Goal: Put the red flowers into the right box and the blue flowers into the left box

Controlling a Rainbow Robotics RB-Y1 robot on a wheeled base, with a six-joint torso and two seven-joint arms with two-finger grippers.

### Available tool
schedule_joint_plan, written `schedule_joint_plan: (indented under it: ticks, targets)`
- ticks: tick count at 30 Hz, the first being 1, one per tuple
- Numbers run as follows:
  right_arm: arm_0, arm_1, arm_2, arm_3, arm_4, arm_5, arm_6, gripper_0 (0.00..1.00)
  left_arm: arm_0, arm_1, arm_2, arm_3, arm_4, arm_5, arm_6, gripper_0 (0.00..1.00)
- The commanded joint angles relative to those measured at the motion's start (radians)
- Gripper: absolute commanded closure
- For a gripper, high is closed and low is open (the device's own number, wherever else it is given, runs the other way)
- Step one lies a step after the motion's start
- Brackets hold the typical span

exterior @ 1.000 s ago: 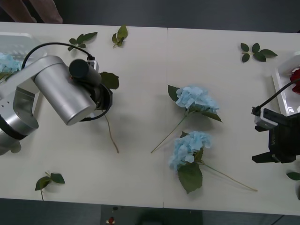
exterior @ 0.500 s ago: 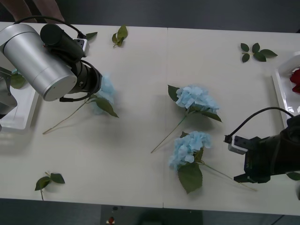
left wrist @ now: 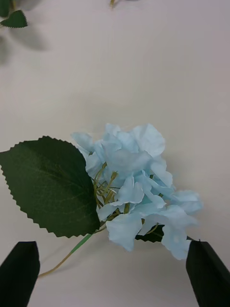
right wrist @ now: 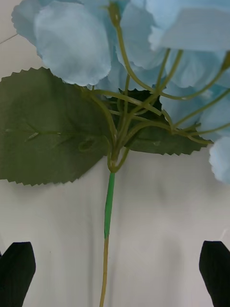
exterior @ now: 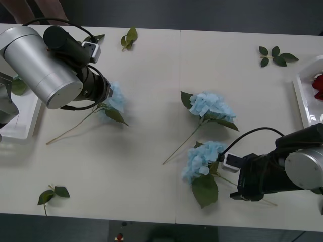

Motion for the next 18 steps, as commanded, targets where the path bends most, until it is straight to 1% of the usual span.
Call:
schedule_joint_plan:
  ticks: [1, 6, 9, 14, 17, 18]
  targets:
    - [-0.001, 0.015, 0.006, 0.017, 0.011, -0.021, -0.043, 0.0, 0.026, 0.04, -0.002, -0.027, 0.006, -0.009, -0.218, 0.0]
    - [-0.001, 0.027, 0.006, 0.043, 0.024, -0.021, -0.043, 0.0, 0.069, 0.074, -0.002, -0.027, 0.005, -0.032, -0.377, 0.0]
    - [-0.001, 0.027, 0.008, 0.049, 0.028, -0.021, -0.043, 0.0, 0.103, 0.103, -0.002, -0.027, 0.006, -0.078, -0.45, 0.0]
    - [-0.001, 0.027, 0.017, 0.05, 0.042, -0.021, -0.044, 0.0, 0.172, 0.163, -0.002, -0.026, 0.006, -0.211, -0.529, 0.0]
    - [-0.001, 0.029, 0.025, 0.049, 0.047, -0.021, -0.044, 0.2, 0.187, 0.166, -0.005, -0.01, 0.006, -0.245, -0.543, 0.0]
    - [-0.001, 0.029, 0.025, 0.049, 0.047, -0.021, -0.043, 0.29, 0.186, 0.164, -0.012, -0.004, 0.006, -0.251, -0.549, 0.0]
